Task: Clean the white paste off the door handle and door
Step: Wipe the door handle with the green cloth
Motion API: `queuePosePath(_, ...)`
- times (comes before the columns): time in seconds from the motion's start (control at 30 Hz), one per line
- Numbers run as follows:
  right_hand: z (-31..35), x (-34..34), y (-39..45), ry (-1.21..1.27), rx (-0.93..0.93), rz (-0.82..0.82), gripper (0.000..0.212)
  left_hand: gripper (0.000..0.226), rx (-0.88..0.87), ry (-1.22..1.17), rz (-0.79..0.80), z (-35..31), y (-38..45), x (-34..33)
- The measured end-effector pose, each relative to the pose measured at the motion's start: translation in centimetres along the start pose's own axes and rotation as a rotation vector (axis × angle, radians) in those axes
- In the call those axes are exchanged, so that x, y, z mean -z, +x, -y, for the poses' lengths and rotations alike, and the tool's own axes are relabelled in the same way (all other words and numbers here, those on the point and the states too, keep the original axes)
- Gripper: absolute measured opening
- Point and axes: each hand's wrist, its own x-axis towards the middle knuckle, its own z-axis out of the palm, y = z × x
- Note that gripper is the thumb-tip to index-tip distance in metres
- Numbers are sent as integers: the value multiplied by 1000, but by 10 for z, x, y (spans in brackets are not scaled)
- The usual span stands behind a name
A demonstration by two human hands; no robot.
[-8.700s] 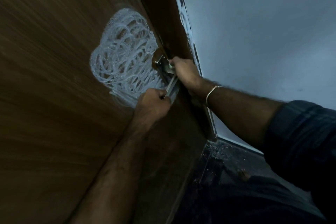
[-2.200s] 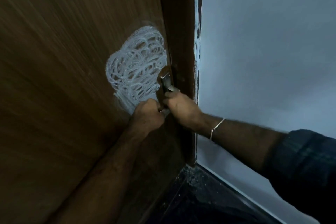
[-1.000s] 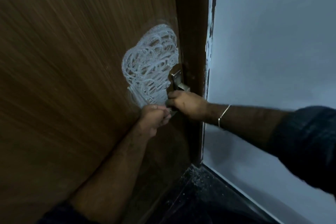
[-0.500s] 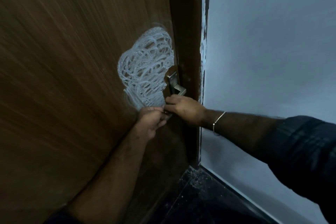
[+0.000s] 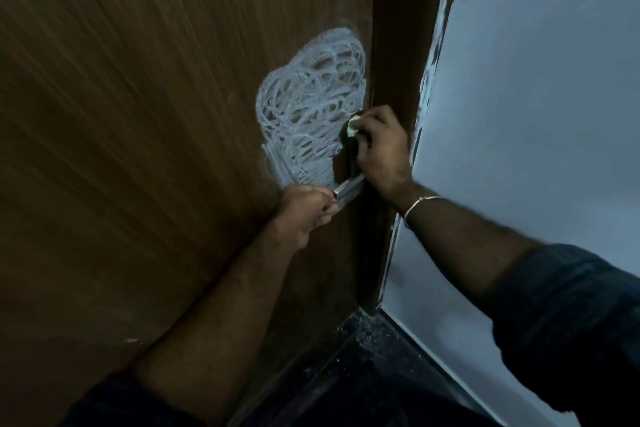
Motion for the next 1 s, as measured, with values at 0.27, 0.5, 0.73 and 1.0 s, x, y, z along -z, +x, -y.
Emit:
queuePosePath(0.27,-18,14,11,-380,624,480,42,18,-20,68,33,2,3,5)
queuePosePath(0.5,-17,25,19,-560,741,606,28,17,-9,72,32,3,1,7)
queuePosePath(0.73,-12,35,35,-551,787,570,38,16,-14,68,46,1,-5,8)
queuePosePath(1.0,-9,14,5,-188,310,265,41,15,-34,96,38,0,-7,9)
